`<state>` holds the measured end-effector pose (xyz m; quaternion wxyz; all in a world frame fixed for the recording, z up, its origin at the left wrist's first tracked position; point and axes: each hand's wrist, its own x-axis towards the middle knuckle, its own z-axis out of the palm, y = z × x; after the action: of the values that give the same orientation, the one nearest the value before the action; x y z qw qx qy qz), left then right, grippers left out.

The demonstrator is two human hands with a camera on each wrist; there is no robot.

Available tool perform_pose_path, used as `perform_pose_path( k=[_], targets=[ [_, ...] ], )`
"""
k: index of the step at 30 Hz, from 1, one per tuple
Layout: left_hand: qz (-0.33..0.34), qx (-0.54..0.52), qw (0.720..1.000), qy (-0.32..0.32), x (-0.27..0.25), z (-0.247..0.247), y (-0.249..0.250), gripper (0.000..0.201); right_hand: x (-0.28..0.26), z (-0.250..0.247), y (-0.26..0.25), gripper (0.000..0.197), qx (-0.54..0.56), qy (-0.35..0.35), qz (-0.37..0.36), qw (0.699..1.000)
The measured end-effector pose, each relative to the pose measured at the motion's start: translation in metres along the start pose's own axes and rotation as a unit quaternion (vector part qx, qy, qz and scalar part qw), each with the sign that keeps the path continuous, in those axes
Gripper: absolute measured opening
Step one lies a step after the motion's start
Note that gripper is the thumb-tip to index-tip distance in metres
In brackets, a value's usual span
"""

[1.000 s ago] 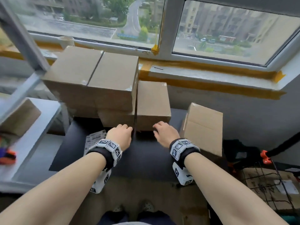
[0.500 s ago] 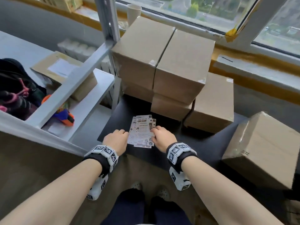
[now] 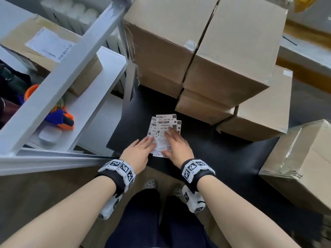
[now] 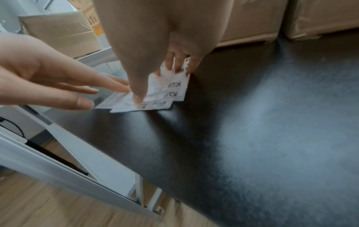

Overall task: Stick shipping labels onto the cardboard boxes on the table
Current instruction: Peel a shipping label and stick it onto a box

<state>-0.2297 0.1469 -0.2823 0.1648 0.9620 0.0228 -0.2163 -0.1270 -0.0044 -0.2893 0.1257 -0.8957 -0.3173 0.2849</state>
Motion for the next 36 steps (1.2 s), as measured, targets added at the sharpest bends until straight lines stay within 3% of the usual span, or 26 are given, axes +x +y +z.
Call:
perform_pose_path(
  k=[5,17,28,36],
  targets=[
    [0.012,-0.01,1.0,0.017,0.005,0.003,0.001,0.06,0.0,-0.001,0.004,0.08,-0.022,0.0,-0.009,1.0],
    [0.0,-0.029,0.999,0.032,0.019,0.004,0.009,0.059,0.0,-0.003,0.005,0.061,-0.025,0.032,-0.037,0.998],
    [-0.019,-0.072,0.995,0.064,0.019,0.012,0.012,0.057,-0.015,0.006,0.023,0.076,-0.033,0.038,-0.029,0.998],
    [-0.006,-0.02,0.999,0.043,0.02,0.012,0.021,0.055,-0.026,0.005,0.025,0.058,-0.011,0.04,-0.056,0.998]
  ],
)
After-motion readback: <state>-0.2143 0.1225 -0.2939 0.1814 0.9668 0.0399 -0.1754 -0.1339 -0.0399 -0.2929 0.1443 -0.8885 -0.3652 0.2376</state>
